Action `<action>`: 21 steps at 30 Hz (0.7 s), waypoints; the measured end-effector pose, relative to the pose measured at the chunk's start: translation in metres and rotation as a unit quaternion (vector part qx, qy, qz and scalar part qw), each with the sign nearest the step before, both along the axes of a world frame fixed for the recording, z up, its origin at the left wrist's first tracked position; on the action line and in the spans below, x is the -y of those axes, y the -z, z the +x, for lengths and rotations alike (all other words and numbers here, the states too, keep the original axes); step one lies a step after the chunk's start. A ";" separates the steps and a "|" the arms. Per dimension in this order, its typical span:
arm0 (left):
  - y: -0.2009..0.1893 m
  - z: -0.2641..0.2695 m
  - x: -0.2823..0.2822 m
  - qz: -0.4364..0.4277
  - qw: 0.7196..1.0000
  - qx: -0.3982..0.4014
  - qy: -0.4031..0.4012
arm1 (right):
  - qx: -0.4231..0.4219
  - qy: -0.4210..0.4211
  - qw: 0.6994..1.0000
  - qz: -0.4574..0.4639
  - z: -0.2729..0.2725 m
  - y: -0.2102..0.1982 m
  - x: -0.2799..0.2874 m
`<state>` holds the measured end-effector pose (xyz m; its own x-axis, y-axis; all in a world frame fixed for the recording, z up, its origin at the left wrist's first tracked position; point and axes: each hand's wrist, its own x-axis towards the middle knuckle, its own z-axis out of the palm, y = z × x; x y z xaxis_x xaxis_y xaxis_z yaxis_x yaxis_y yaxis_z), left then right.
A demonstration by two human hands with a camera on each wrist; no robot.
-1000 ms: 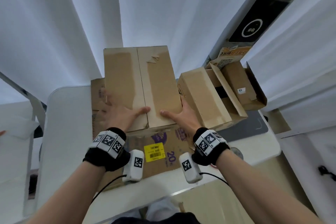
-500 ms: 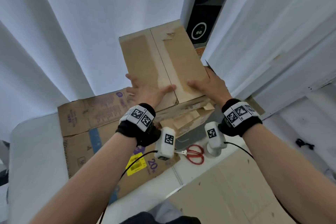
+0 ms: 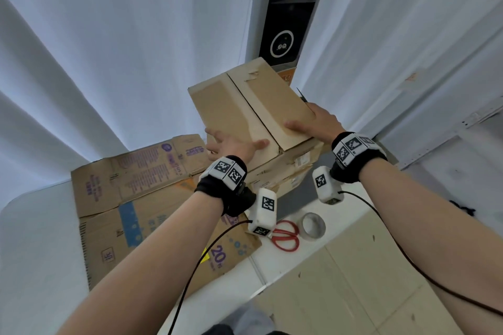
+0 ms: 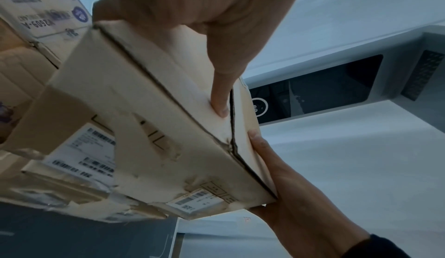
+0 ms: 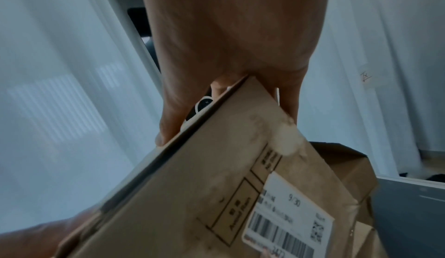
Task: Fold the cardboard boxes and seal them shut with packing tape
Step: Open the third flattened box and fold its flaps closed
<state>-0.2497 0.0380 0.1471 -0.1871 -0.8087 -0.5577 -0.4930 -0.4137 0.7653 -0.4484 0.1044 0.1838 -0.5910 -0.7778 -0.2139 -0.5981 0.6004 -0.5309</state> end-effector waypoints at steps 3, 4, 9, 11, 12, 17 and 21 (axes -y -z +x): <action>0.006 -0.009 -0.002 -0.001 1.000 0.004 0.002 | 0.007 0.018 1.000 0.021 -0.005 0.012 0.004; 0.008 -0.013 -0.003 -0.008 1.000 0.007 0.005 | 0.003 0.022 0.999 0.029 -0.007 0.016 0.005; 0.009 -0.026 -0.001 -0.023 0.999 0.022 0.035 | -0.044 0.045 0.996 0.057 -0.011 0.037 0.011; 0.010 -0.030 0.000 -0.031 0.999 0.015 0.031 | -0.065 0.056 0.995 0.055 -0.011 0.041 0.011; 0.011 -0.031 0.000 -0.038 0.999 0.010 0.028 | -0.072 0.058 0.995 0.047 -0.011 0.042 0.011; 0.023 -0.026 -0.001 -0.062 0.998 0.009 0.023 | -0.107 0.047 0.992 0.037 0.003 0.050 0.013; 0.032 -0.018 0.003 -0.050 0.999 0.002 0.022 | -0.126 0.005 0.992 0.000 0.028 0.055 0.017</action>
